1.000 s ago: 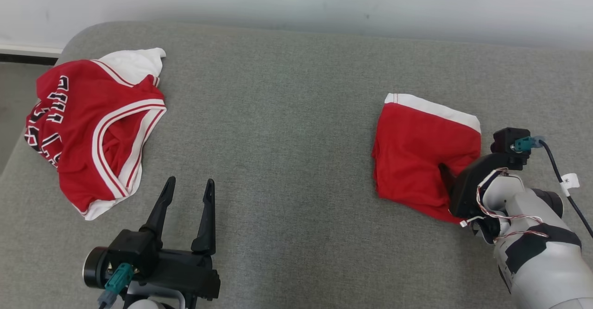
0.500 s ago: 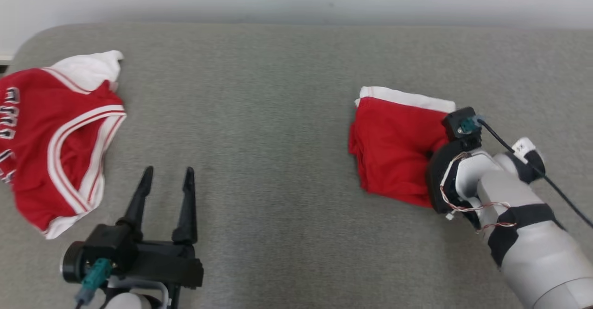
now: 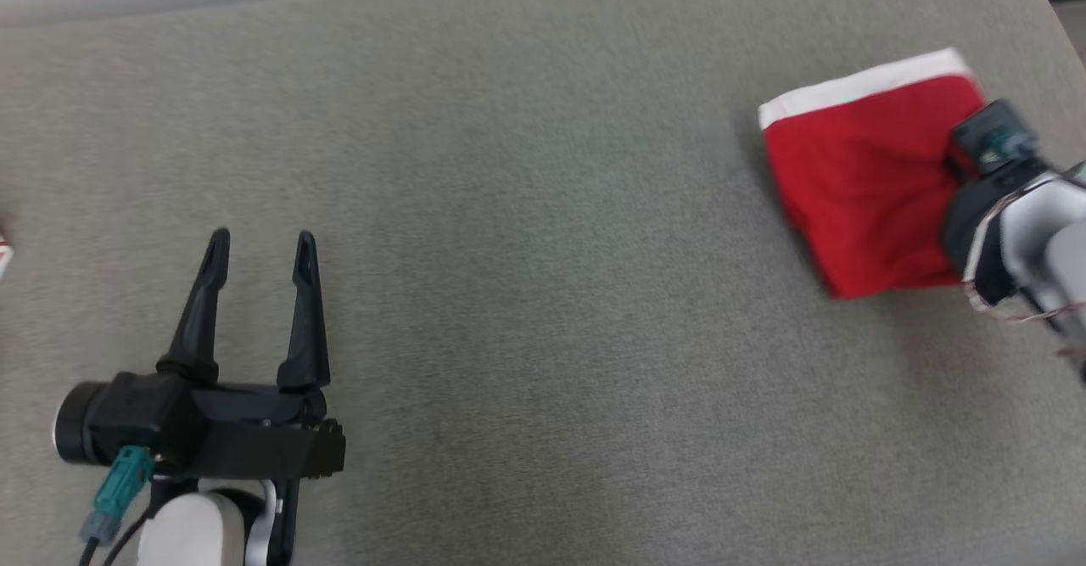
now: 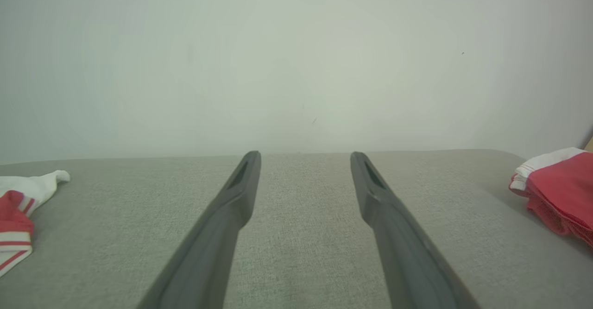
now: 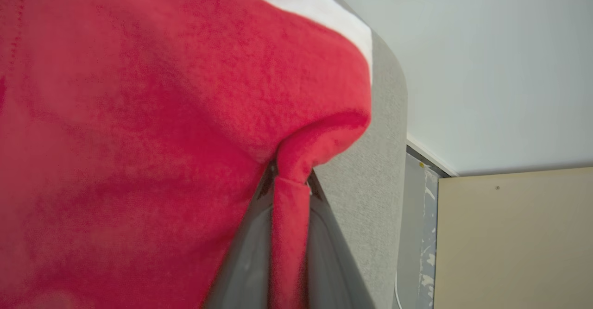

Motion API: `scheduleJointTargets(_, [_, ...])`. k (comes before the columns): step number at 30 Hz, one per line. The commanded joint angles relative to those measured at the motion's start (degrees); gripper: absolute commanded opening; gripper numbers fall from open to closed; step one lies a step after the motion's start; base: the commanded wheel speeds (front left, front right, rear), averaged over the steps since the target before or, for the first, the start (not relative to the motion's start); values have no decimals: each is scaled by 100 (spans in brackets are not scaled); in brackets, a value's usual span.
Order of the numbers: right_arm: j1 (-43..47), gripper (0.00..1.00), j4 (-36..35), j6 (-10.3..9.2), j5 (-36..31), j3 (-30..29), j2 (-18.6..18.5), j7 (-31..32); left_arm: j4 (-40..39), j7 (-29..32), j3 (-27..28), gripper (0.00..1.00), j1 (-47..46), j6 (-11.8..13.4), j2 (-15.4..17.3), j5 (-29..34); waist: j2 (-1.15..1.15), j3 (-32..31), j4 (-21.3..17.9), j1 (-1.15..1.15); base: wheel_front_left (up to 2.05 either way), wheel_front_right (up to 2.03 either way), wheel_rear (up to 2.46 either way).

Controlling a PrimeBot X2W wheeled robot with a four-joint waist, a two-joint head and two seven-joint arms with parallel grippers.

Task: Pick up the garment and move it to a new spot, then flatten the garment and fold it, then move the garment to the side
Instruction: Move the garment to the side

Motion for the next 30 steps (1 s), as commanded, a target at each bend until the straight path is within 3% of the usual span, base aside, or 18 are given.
scheduleJointTargets(1, [-101,0,-54,-18,47,15,-61,-111,-64,-3,1,100,-97,-43,32,50,-1,466,-435,0,0,0,0])
scheduleJointTargets(8, [-362,0,-159,-18,35,23,-478,-871,-290,-3,-114,100,-273,-131,80,174,-1,744,-625,0,0,0,0])
scheduleJointTargets(13, [-457,0,-170,-18,-196,54,-419,-1072,-311,-3,-134,100,-342,-167,73,172,-1,773,-695,0,0,0,0])
scheduleJointTargets(23, [-422,0,192,-18,-1147,-658,-237,-1116,-257,-3,-164,100,-296,-201,60,140,-1,601,-619,0,0,0,0])
scheduleJointTargets(24, [-371,4,203,-18,-1231,-739,-235,-1135,-247,-3,-165,100,-272,-202,56,129,-1,577,-598,0,0,0,0])
scheduleJointTargets(25, [-320,31,221,-18,-1306,-820,-216,-1151,-236,-3,-171,100,-250,-203,51,122,-1,548,-574,0,0,0,0])
scheduleJointTargets(26, [-272,75,225,-18,-1369,-907,-180,-1160,-232,-3,-174,100,-224,-204,46,116,-1,522,-557,0,0,0,0])
scheduleJointTargets(27, [-218,100,260,-18,-1409,-1023,-152,-1135,-221,-3,-186,100,-195,-202,40,108,-1,485,-536,0,0,0,0])
scheduleJointTargets(30, [-46,100,336,-18,-1568,-1319,-65,-1036,-175,-4,-188,100,-142,-210,34,79,-1,371,-486,0,0,0,0])
